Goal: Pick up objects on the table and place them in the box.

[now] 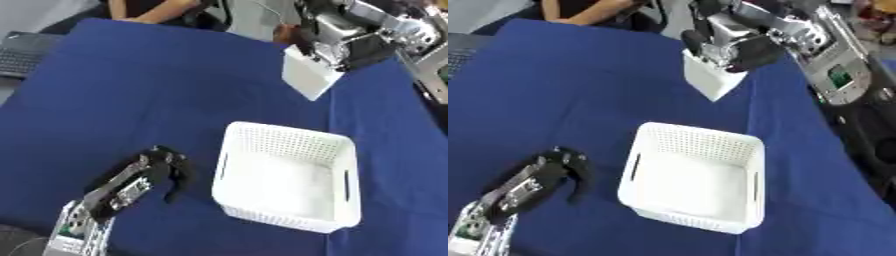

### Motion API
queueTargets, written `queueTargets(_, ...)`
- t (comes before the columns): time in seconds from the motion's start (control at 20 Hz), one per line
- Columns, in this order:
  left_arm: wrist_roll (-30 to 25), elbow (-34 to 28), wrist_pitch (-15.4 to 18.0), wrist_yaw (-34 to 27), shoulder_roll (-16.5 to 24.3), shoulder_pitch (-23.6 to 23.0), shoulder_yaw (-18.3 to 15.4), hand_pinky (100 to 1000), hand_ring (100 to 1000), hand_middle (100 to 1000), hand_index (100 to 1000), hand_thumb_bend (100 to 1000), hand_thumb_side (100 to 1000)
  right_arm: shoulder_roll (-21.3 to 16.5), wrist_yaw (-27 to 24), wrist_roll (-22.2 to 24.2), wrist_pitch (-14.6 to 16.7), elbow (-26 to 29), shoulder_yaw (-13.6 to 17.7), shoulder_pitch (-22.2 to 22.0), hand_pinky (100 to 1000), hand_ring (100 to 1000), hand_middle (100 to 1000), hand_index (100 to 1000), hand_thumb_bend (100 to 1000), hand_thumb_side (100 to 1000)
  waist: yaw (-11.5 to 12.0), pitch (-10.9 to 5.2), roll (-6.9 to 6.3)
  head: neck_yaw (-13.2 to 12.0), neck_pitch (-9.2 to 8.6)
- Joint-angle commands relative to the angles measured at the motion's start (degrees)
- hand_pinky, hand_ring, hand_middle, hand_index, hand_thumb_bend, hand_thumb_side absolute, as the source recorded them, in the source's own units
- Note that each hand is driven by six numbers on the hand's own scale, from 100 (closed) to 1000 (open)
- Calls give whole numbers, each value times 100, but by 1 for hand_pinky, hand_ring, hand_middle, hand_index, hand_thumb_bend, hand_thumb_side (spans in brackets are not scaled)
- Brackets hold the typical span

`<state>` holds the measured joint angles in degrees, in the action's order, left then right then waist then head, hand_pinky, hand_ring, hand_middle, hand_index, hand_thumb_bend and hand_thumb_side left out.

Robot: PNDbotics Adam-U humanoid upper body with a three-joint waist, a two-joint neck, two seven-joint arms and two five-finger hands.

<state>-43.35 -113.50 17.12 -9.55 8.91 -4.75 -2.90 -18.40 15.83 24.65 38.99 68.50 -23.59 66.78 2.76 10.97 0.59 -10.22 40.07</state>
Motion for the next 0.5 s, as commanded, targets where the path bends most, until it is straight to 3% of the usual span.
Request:
queueTargets(0.05, -7, -101, 3, 7, 57, 37, -30, 162, 256, 408, 673, 104, 924, 3, -140, 1469, 1297, 49, 54, 62, 100, 100, 100, 194, 100, 721, -4, -73, -11, -40, -41)
queueTargets(0.5, -14, -100, 0, -1, 52, 55, -26, 162, 256, 408, 674, 104, 923, 177, -194, 1800, 1297, -155, 42, -129, 100, 100, 100, 193, 100, 703, 8, -59, -15, -32, -58)
